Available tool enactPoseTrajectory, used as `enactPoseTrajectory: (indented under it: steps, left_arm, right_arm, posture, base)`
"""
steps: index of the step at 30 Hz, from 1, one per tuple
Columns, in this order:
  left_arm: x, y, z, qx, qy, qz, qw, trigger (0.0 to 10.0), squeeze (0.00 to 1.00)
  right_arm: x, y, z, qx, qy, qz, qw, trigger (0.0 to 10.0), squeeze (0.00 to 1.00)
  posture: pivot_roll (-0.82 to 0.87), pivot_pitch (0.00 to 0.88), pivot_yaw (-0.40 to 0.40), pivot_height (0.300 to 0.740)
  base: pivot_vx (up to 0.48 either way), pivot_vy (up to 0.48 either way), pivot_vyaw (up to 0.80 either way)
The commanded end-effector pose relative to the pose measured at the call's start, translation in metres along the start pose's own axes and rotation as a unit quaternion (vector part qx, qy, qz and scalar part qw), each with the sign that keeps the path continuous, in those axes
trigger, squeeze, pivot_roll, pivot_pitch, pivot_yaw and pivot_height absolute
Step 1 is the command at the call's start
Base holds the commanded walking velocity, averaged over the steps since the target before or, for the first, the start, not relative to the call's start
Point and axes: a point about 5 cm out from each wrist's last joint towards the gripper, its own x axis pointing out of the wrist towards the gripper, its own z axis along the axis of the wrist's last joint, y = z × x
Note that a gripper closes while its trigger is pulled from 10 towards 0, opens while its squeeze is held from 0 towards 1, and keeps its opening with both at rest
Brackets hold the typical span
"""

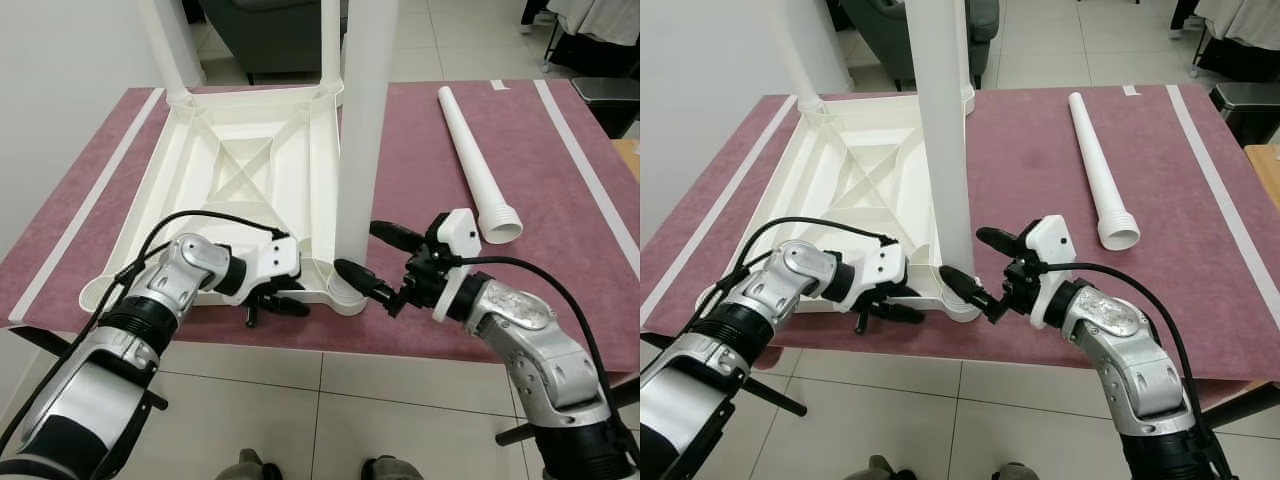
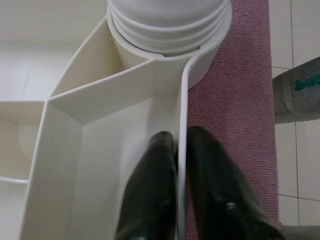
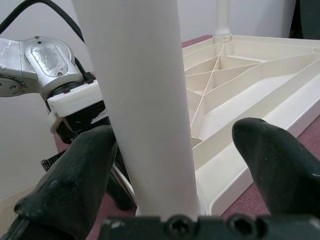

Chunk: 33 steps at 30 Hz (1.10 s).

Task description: Building children table

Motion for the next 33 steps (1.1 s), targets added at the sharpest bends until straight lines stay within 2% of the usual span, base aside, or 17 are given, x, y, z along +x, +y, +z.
enactPoseTrajectory:
  steps: [1, 4, 8, 10, 11, 12, 14, 15, 17, 19, 21, 24, 31, 32, 33]
  left_arm:
    - [0.004, -0.004, -0.001, 0.012, 0.006, -0.034, 0.999, 0.0, 0.00]
    - [0.005, -0.004, 0.000, 0.018, 0.005, -0.039, 0.999, 0.0, 0.00]
    - [0.007, -0.002, 0.007, 0.058, -0.001, -0.053, 0.997, 0.0, 0.00]
    - [0.007, -0.002, 0.007, 0.058, -0.001, -0.053, 0.997, 0.0, 0.00]
    - [0.007, -0.001, 0.012, 0.079, -0.002, -0.061, 0.995, 0.0, 0.00]
    - [0.007, -0.001, 0.012, 0.079, -0.002, -0.061, 0.995, 0.0, 0.00]
    - [0.006, -0.002, 0.026, 0.148, -0.003, -0.090, 0.985, 0.0, 0.00]
    - [0.006, -0.002, 0.026, 0.148, -0.003, -0.090, 0.985, 0.0, 0.00]
    - [0.006, -0.002, 0.034, 0.192, -0.004, -0.106, 0.976, 0.0, 0.00]
    - [0.006, -0.002, 0.034, 0.192, -0.004, -0.106, 0.976, 0.0, 0.00]
    - [0.006, -0.001, 0.044, 0.222, -0.008, -0.121, 0.968, 0.0, 0.00]
    - [0.006, 0.000, 0.048, 0.239, -0.003, -0.136, 0.961, 0.0, 0.00]
    - [0.004, 0.000, 0.044, 0.233, 0.003, -0.144, 0.962, 0.0, 0.00]
    - [0.002, -0.002, 0.039, 0.221, 0.003, -0.145, 0.964, 0.0, 0.00]
    - [0.000, -0.003, 0.036, 0.207, -0.001, -0.145, 0.967, 0.0, 0.00]
  right_arm:
    - [0.002, 0.002, 0.000, 0.005, -0.001, 0.007, 1.000, 10.0, 0.00]
    - [0.003, 0.002, 0.001, 0.005, -0.001, 0.007, 1.000, 10.0, 0.00]
    - [0.004, 0.002, 0.002, 0.004, -0.001, 0.006, 1.000, 10.0, 0.00]
    - [0.004, 0.002, 0.002, 0.004, -0.001, 0.006, 1.000, 10.0, 0.00]
    - [0.004, 0.001, 0.002, 0.004, -0.002, 0.005, 1.000, 10.0, 0.00]
    - [0.004, 0.001, 0.002, 0.004, -0.002, 0.005, 1.000, 10.0, 0.00]
    - [0.005, 0.002, 0.004, 0.003, -0.004, 0.006, 1.000, 10.0, 0.00]
    - [0.005, 0.002, 0.004, 0.003, -0.004, 0.006, 1.000, 10.0, 0.00]
    - [0.006, 0.002, 0.004, 0.002, -0.006, 0.008, 1.000, 10.0, 0.00]
    - [0.006, 0.002, 0.004, 0.002, -0.006, 0.008, 1.000, 10.0, 0.00]
    - [0.006, 0.004, 0.007, 0.001, -0.010, 0.018, 1.000, 10.0, 0.00]
    - [0.007, 0.005, 0.010, -0.002, -0.013, 0.036, 0.999, 10.0, 0.00]
    - [0.008, 0.006, 0.013, -0.005, -0.015, 0.054, 0.998, 10.0, 0.00]
    - [0.010, 0.007, 0.014, -0.005, -0.018, 0.067, 0.998, 6.2, 0.00]
    - [0.011, 0.007, 0.014, -0.005, -0.019, 0.078, 0.997, 0.0, 0.00]
  posture:
    - [-0.11, 0.164, 0.148, 0.740]
    - [-0.11, 0.164, 0.148, 0.740]
    - [-0.12, 0.164, 0.156, 0.740]
    - [-0.12, 0.164, 0.156, 0.740]
    - [-0.12, 0.164, 0.156, 0.740]
    - [-0.12, 0.164, 0.156, 0.740]
    - [-0.12, 0.160, 0.158, 0.740]
    - [-0.12, 0.160, 0.158, 0.740]
    - [-0.13, 0.159, 0.159, 0.740]
    - [-0.13, 0.159, 0.159, 0.740]
    - [-0.13, 0.156, 0.162, 0.740]
    - [-0.14, 0.153, 0.169, 0.740]
    - [-0.13, 0.151, 0.171, 0.740]
    - [-0.13, 0.149, 0.167, 0.740]
    - [-0.12, 0.147, 0.162, 0.740]
  base:
    - [0.000, 0.000, 0.00]
    - [0.000, 0.000, 0.00]
    - [0.000, 0.000, 0.00]
    - [0.000, 0.000, 0.00]
    - [0.000, 0.000, 0.00]
    - [0.000, 0.000, 0.00]
    - [0.000, 0.000, 0.00]
    - [0.000, 0.000, 0.00]
    - [0.000, 0.000, 0.00]
    - [0.000, 0.000, 0.00]
    - [0.000, 0.000, 0.00]
    - [0.000, 0.000, 0.00]
    - [0.000, 0.000, 0.00]
    - [0.000, 0.000, 0.00]
    - [0.000, 0.000, 0.00]
